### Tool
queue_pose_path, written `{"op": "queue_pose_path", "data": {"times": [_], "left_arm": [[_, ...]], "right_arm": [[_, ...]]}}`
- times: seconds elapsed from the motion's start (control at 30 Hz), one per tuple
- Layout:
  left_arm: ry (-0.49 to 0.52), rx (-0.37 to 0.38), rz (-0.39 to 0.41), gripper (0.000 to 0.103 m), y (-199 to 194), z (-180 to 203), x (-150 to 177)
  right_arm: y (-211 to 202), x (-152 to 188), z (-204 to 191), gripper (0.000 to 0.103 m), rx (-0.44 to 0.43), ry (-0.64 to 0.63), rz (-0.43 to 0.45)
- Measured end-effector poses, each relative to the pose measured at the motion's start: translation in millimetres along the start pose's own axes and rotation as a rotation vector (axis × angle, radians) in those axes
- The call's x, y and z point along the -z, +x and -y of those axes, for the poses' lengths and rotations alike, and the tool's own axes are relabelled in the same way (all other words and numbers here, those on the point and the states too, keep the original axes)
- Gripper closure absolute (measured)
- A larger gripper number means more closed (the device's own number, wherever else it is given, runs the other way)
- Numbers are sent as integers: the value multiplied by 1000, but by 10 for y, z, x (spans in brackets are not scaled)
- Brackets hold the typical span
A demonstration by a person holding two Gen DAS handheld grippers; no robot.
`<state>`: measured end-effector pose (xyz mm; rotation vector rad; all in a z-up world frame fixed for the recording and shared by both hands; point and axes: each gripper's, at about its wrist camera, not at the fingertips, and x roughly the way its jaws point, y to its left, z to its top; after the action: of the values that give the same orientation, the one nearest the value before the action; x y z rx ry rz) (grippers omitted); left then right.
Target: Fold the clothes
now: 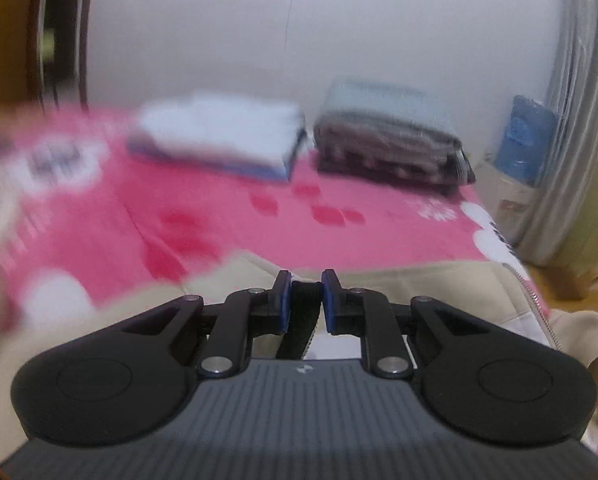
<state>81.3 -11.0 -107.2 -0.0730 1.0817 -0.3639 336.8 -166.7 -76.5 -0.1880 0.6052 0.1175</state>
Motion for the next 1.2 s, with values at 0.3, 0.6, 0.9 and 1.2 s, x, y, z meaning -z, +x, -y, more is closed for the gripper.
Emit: {"op": "queue_pose_path", "data": {"times": [0.3,0.6,0.9,1.2], "left_arm": [[-15,6,-3,70,-3,61,69],[-8,-1,-1,69,3,54,170],[10,-13,4,68,41,93,118],[16,-17,7,68,-21,102,142]], "right_arm": [[465,-82,279,80,-10,169,-189],[510,-552,161,56,-206,236,-235],[1240,-703,-265,54,-150,167,-433],[1142,-740,-304,95,-169,88,-423]]}}
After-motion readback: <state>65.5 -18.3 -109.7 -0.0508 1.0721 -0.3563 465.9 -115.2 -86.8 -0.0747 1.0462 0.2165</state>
